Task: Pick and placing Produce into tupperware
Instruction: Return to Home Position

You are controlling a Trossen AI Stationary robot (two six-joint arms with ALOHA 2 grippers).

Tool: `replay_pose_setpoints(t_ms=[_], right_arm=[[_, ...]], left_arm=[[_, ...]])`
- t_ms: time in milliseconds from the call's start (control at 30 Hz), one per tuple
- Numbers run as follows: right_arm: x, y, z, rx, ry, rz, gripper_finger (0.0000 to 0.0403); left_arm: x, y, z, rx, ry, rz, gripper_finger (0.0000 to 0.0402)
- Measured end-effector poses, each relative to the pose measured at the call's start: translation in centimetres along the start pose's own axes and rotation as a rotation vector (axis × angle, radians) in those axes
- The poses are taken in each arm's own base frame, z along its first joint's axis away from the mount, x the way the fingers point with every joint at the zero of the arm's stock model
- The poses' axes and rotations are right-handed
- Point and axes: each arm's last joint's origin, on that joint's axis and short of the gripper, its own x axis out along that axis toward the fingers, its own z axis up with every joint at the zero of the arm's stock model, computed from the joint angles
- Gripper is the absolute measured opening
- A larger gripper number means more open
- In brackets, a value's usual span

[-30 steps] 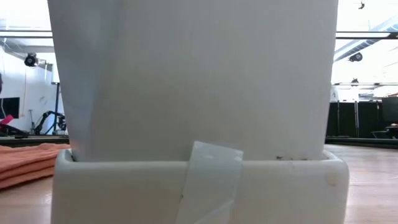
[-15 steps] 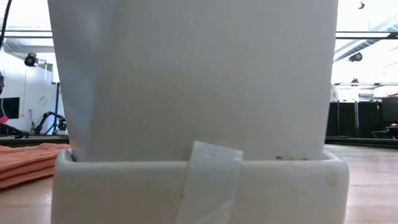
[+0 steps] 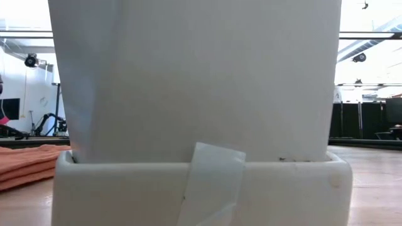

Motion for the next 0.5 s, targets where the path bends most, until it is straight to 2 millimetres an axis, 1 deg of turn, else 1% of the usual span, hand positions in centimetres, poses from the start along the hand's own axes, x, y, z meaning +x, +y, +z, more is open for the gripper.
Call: replay_pose_setpoints(t_ms=[100,200,233,333,500], right_arm=[[-0.5,0.8,0.0,-0.143,-0.06,0.08,0.0359],[-0.6,0.9,0.2,-0.293,-0.076,0.087,0.0359],[-0.7,1.0,0.3,-0.314,-0.075,0.091,0.0359],[-1.4,1.0,0.9,-0.295,-0.061,0.118,0.0359],[-3.2,0.8,2.2,-0.345,-0.096,0.199,0.0359]], left_arm=[[-3.2,0.0,0.4,-0.082,-0.082,-0.023,0.0276],[-6.0,-0.1,0.3,-0.135,-0.159,-0.111,0.0276],[-7.0,-0.1,0.2,-0.155,-0.187,-0.136,0.0276],[-9.6,0.0,-0.1,-0.221,-0.256,-0.199,0.0276],[-13.0,0.2,-0.7,-0.283,-0.336,-0.265,0.0276]])
